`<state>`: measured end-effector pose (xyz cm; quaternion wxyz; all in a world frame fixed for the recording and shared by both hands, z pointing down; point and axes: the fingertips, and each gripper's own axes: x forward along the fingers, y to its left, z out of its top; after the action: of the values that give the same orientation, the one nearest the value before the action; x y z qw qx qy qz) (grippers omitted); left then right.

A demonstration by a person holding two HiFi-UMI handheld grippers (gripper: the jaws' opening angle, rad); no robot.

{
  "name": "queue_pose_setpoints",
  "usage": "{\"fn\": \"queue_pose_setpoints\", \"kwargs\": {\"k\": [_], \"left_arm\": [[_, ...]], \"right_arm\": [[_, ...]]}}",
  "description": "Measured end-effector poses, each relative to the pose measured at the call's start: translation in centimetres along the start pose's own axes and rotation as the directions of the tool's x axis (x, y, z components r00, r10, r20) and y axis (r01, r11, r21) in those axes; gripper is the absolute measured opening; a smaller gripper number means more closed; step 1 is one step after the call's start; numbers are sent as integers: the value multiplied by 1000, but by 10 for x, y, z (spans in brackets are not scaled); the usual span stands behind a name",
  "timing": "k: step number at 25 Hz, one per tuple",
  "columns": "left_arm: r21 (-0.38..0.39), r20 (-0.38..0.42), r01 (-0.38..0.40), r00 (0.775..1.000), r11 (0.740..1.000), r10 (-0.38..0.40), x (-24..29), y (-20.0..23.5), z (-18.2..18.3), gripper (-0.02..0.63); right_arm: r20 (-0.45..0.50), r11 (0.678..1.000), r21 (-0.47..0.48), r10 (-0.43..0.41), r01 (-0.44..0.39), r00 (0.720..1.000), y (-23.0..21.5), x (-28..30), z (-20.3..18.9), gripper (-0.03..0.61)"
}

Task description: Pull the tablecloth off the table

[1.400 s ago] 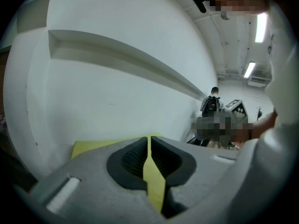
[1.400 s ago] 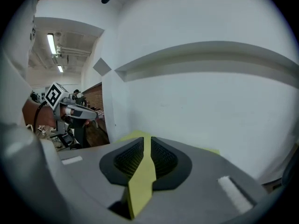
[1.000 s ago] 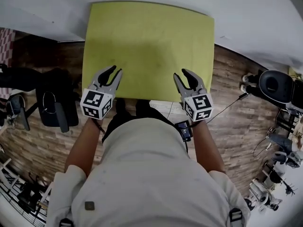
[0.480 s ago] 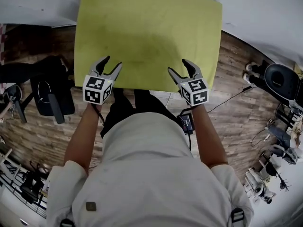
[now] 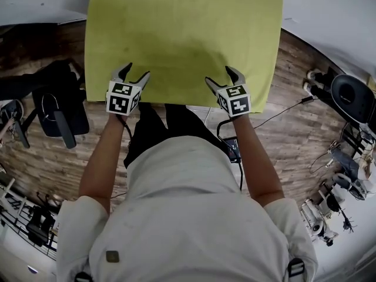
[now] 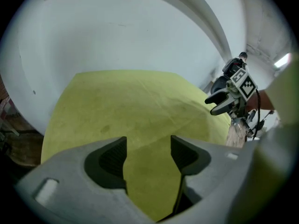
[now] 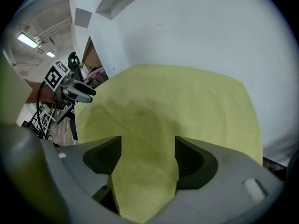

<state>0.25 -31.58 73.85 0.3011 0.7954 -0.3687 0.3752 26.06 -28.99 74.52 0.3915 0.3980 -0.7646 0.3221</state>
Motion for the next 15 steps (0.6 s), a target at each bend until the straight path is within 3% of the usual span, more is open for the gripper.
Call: {"fn": "queue_pose_setpoints", "kwargs": {"k": [5,8,11,15], "left_arm": [[-12,-61,-17,998,1000,16,14,5,-21,307],[-26,-88,-26,996,999,23,22,7,-31,311],[-9,-91,-60,994,998,59,25,11,-33,305],[40,-65,-114,991,993,117,27,13,-34,287]], "right_arm": [[-84,1000,-13,-7,6,996,2,20,-24,388],[-114,997,-67,-43,35,993,3,26,-30,400],[-115,991,-118,-82,69,990,6,29,-29,413],[-117,990,-114,-91,78,989,6,29,-28,414]]}}
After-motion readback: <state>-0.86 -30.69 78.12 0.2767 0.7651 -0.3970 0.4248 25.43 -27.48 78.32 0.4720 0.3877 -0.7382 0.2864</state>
